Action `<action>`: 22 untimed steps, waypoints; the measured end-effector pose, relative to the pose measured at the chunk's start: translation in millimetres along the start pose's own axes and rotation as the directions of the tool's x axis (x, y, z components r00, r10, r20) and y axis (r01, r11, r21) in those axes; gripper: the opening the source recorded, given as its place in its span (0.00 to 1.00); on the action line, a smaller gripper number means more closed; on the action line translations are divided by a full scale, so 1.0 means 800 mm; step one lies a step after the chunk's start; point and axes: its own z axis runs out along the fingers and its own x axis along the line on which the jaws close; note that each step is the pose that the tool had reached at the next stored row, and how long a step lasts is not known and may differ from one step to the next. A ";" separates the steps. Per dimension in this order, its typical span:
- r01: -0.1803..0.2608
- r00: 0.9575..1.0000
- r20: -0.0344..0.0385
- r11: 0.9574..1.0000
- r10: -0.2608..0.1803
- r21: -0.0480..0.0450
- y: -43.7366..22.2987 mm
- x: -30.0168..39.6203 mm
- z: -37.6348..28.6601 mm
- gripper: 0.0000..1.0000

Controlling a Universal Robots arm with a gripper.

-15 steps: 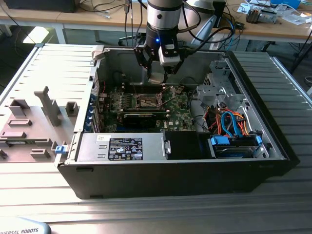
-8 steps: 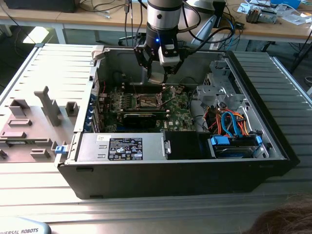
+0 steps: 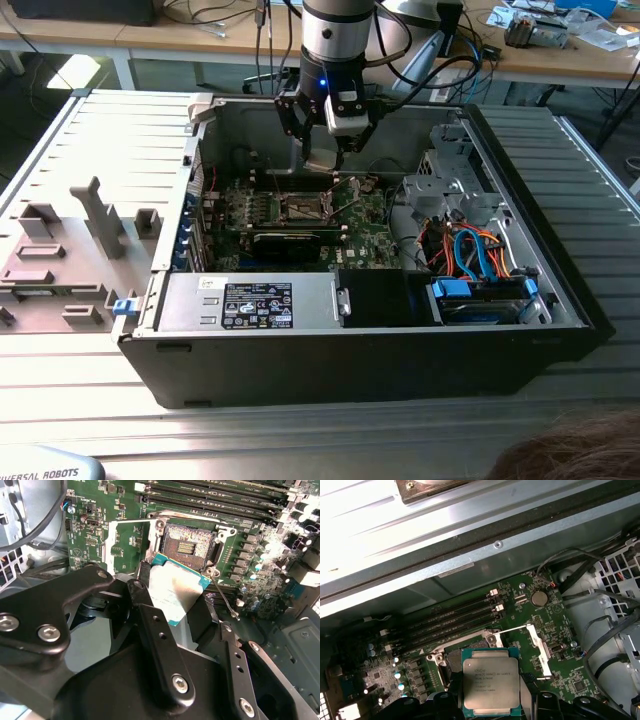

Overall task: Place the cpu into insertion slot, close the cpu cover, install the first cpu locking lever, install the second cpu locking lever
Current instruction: 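Place the cpu into insertion slot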

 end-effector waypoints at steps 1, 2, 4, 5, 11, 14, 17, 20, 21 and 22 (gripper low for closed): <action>-0.001 1.000 0.000 1.000 0.001 0.000 0.0000 0.0000 0.0000 0.54; -0.001 1.000 0.000 1.000 0.001 0.000 0.0000 0.0000 0.0000 0.54; -0.003 1.000 0.000 1.000 0.003 0.000 0.0000 0.0000 0.0001 0.54; -0.004 1.000 0.000 1.000 0.004 0.000 0.0000 0.0000 0.0001 0.54; -0.009 1.000 0.001 1.000 0.009 0.000 0.0000 0.0000 0.0001 0.54; -0.011 1.000 0.001 1.000 0.011 0.000 0.0000 0.0000 0.0001 0.54; -0.014 1.000 0.001 1.000 0.014 0.000 0.0000 0.0000 0.0001 0.54; -0.016 1.000 0.001 1.000 0.016 0.000 0.0000 0.0000 0.0001 0.54; -0.016 1.000 0.001 1.000 0.016 0.000 0.0000 0.0000 0.0002 0.54; -0.019 1.000 0.002 1.000 0.019 0.000 0.0000 0.0000 0.0002 0.54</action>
